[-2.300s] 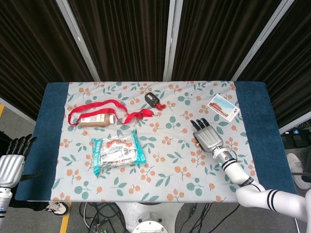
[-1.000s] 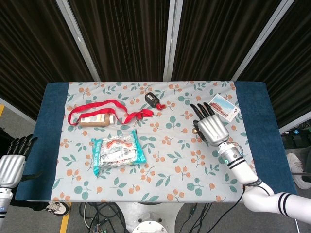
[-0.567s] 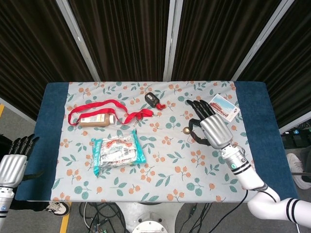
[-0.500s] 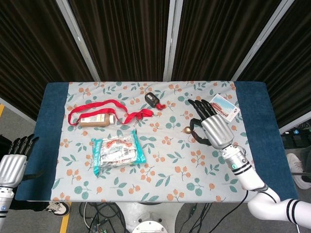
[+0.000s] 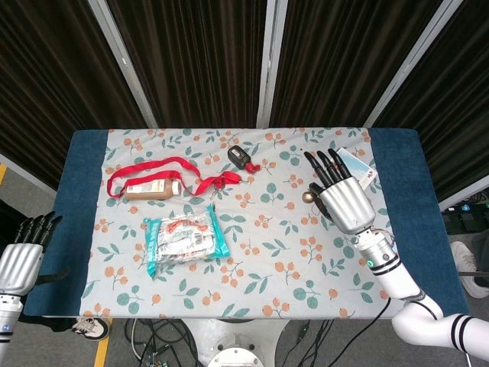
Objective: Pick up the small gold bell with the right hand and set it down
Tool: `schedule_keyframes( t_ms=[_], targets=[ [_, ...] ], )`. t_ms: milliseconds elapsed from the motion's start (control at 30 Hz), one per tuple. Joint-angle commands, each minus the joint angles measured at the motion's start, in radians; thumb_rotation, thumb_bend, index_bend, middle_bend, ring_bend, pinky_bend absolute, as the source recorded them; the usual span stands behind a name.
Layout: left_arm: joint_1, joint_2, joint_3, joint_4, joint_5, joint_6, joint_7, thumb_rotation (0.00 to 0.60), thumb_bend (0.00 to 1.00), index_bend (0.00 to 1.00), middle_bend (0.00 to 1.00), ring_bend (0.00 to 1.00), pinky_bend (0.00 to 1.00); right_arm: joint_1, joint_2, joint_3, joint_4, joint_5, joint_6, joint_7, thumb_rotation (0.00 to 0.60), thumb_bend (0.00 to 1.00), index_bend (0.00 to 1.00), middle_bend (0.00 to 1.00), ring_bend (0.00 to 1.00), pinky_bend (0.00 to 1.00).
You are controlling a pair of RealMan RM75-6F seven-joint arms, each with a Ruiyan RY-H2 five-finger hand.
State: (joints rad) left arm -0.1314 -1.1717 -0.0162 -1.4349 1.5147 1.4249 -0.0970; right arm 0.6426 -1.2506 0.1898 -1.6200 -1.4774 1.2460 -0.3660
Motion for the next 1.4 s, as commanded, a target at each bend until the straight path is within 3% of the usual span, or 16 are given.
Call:
schedule_keyframes(
  t_ms=[33,100,133,233,333,400,433,467,533,567,633,667,733,833,967,1400],
  targets=[
    [-0.002,0.002,-0.001,-0.002,-0.001,-0.003,-0.007,0.6,0.05,0.01,0.0,0.0,0.0,-0.015,0.07,0.006,-0.078,0.145,-0.12,0.013,0.6,0.34,0.7,0.03,0.0,0.0],
    [-0.003,0.002,0.001,-0.003,0.003,-0.004,-0.007,0.6,0.05,0.01,0.0,0.0,0.0,-0.021,0.02,0.007,0.026,0.109,-0.017,-0.2,0.6,0.35,0.71,0.03,0.0,0.0],
    [-0.004,0.001,0.001,-0.003,0.004,-0.005,-0.005,0.6,0.05,0.01,0.0,0.0,0.0,-0.029,0.0,0.011,0.023,0.139,-0.012,-0.212,0.6,0.35,0.72,0.03,0.0,0.0],
    [-0.006,0.003,0.0,-0.007,0.003,-0.006,0.001,0.6,0.05,0.01,0.0,0.0,0.0,-0.037,0.055,0.033,-0.129,0.303,-0.174,0.018,0.6,0.36,0.73,0.03,0.0,0.0],
    [-0.007,0.004,-0.001,-0.009,0.001,-0.007,0.002,0.6,0.05,0.01,0.0,0.0,0.0,-0.022,0.032,0.007,0.007,0.197,-0.064,-0.229,0.6,0.36,0.73,0.03,0.0,0.0],
    [-0.007,0.003,0.0,-0.01,0.002,-0.009,0.004,0.6,0.05,0.01,0.0,0.0,0.0,-0.035,0.013,0.017,-0.036,0.258,-0.087,-0.154,0.6,0.35,0.73,0.03,0.0,0.0],
    [-0.007,0.004,0.001,-0.01,0.002,-0.009,0.004,0.6,0.05,0.01,0.0,0.0,0.0,-0.038,0.035,0.028,-0.091,0.313,-0.148,-0.055,0.6,0.35,0.73,0.03,0.0,0.0],
    [-0.007,0.003,0.001,-0.01,0.002,-0.009,0.004,0.6,0.05,0.01,0.0,0.0,0.0,-0.035,0.054,0.029,-0.095,0.318,-0.165,-0.047,0.6,0.36,0.73,0.03,0.0,0.0],
    [-0.007,0.001,0.0,-0.009,-0.001,-0.01,0.002,0.6,0.05,0.01,0.0,0.0,0.0,-0.021,0.037,0.001,0.007,0.225,-0.084,-0.234,0.6,0.36,0.74,0.03,0.0,0.0],
    [-0.007,0.001,0.0,-0.008,0.0,-0.01,0.002,0.6,0.05,0.01,0.0,0.0,0.0,-0.026,0.019,-0.004,0.01,0.228,-0.073,-0.245,0.6,0.36,0.74,0.03,0.0,0.0],
    [-0.007,0.0,0.002,-0.007,0.001,-0.011,0.001,0.6,0.05,0.01,0.0,0.0,0.0,-0.037,0.025,0.009,-0.078,0.318,-0.155,-0.088,0.6,0.34,0.74,0.03,0.0,0.0],
    [-0.007,0.0,0.003,-0.006,0.001,-0.011,0.0,0.6,0.05,0.01,0.0,0.0,0.0,-0.032,0.04,0.006,-0.081,0.322,-0.179,-0.082,0.6,0.35,0.74,0.03,0.0,0.0],
    [-0.007,0.0,0.002,-0.005,0.0,-0.011,-0.002,0.6,0.05,0.01,0.0,0.0,0.0,-0.015,0.039,-0.026,-0.036,0.285,-0.19,-0.164,0.6,0.36,0.74,0.03,0.0,0.0],
    [-0.006,-0.001,0.004,-0.003,0.0,-0.012,-0.003,0.6,0.05,0.01,0.0,0.0,0.0,-0.009,0.031,-0.039,-0.063,0.333,-0.257,-0.118,0.6,0.35,0.74,0.03,0.0,0.0],
    [-0.006,-0.003,0.004,0.0,0.0,-0.012,-0.006,0.6,0.05,0.01,0.0,0.0,0.0,0.013,0.014,-0.063,-0.034,0.352,-0.295,-0.164,0.6,0.35,0.74,0.03,0.0,0.0],
    [-0.004,-0.007,0.006,0.011,0.0,-0.013,-0.017,0.6,0.05,0.01,0.0,0.0,0.0,0.082,-0.059,-0.093,0.017,0.484,-0.385,-0.245,0.6,0.35,0.73,0.03,0.0,0.0]
  ],
)
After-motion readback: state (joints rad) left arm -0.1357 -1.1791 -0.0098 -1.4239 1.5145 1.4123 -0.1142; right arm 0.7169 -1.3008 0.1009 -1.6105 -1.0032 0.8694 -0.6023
